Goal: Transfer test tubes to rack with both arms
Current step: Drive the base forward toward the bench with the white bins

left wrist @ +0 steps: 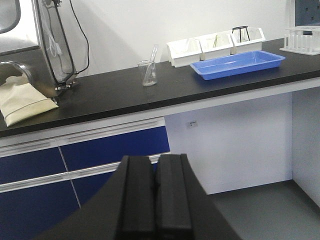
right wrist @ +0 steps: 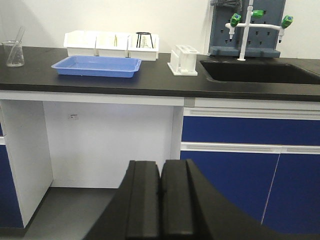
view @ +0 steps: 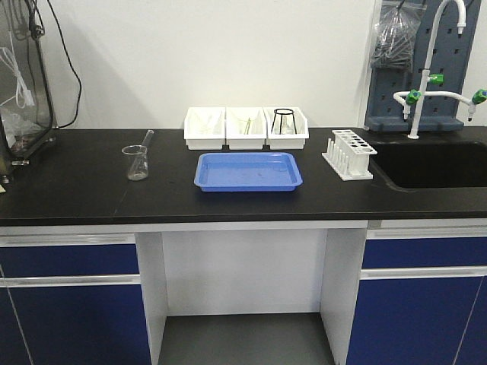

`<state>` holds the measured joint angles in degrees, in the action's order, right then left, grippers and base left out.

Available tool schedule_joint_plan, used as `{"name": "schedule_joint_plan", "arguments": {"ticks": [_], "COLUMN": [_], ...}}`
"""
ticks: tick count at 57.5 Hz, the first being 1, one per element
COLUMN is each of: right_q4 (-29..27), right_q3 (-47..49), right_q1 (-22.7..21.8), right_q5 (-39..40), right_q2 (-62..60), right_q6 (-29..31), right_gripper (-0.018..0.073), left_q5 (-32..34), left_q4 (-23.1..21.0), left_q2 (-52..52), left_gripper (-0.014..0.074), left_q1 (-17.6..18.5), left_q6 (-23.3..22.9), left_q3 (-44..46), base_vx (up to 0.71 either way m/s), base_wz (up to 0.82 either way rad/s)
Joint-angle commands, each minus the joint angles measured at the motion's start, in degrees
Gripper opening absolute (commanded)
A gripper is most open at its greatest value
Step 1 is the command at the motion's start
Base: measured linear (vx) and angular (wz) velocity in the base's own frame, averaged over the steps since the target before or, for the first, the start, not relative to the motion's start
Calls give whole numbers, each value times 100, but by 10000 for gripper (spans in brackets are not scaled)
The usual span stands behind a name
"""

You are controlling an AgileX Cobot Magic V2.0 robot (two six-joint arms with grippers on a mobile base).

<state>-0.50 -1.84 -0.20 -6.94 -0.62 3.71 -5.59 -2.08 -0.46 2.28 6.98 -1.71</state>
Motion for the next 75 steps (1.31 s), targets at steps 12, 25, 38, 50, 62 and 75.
{"name": "schedule_joint_plan", "arguments": {"ticks": [12,25,38,50,62,75], "right_q4": [15,15,15,15,15,15], "right_q3": [-55,-55,-55,-55,-55,-55], "right_q1": [2,2,2,2,2,2], "right_q5": [478,478,478,478,478,478], "right_q2": [-42,-42,-42,-42,-42,-42], "right_q6": [21,21,21,21,21,21], "right_gripper": [-8,-8,-8,-8,-8,-8], "left_q5": [476,476,476,476,476,476], "left_q4": [-57,-57,-57,-57,-57,-57], "left_q2": [75,75,75,75,75,75], "left_gripper": [-20,-20,-20,-20,-20,-20], "left_q1": [-4,-4,-4,-4,-4,-4], "left_q6": [-12,-12,-12,-12,-12,-12], "left_q3": [-147,-147,-147,-147,-147,-147], "base_vx": [0,0,0,4,14,28], "base_wz": [0,0,0,-1,-6,-7]}}
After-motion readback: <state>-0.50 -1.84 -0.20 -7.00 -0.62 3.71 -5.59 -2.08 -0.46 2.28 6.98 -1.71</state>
